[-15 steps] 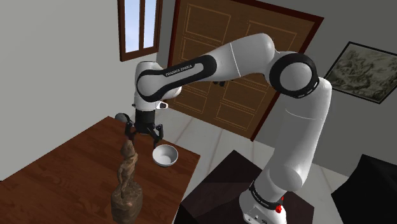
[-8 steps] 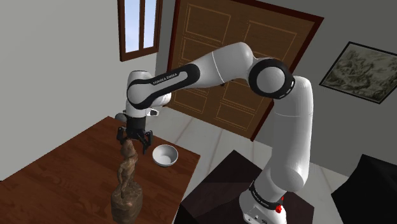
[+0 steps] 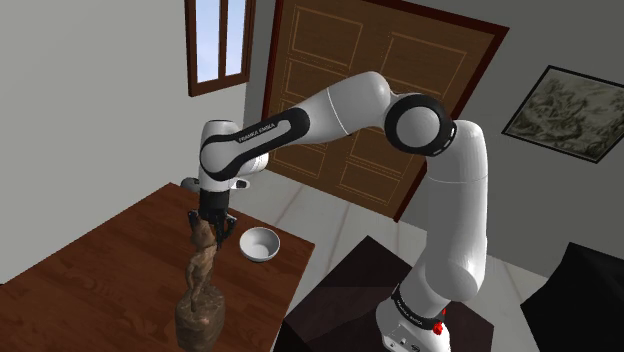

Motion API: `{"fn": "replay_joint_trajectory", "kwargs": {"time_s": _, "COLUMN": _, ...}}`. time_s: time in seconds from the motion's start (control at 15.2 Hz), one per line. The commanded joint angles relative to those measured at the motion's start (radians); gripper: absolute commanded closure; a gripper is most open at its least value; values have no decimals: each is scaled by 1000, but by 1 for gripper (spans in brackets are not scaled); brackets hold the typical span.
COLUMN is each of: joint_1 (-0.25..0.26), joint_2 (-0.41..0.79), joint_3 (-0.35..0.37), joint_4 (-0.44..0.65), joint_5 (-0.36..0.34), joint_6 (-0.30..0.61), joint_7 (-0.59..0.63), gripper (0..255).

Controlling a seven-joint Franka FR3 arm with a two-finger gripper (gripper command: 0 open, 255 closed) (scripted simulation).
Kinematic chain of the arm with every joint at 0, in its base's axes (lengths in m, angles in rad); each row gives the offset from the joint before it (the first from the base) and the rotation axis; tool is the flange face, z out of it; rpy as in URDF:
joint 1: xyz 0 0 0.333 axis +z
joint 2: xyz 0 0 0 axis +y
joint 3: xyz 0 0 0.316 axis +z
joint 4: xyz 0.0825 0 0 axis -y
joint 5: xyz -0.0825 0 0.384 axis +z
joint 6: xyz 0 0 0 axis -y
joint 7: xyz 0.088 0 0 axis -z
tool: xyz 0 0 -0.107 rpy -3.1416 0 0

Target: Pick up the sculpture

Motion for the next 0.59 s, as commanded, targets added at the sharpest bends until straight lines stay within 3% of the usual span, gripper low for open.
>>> {"fn": "replay_joint_trajectory", "kwargs": {"time_s": 0.0, "joint_1": 0, "joint_2": 1, "joint_3": 0, "joint_4": -1, "joint_5": 0, "joint_6": 0, "joint_7": 0, "gripper": 255}}
{"fn": "replay_joint_trajectory", "kwargs": {"time_s": 0.53, "joint_1": 0, "joint_2": -13, "joint_3": 3, "joint_4": 7, "joint_5": 2, "joint_6": -21, "joint_7": 6, "gripper": 255}}
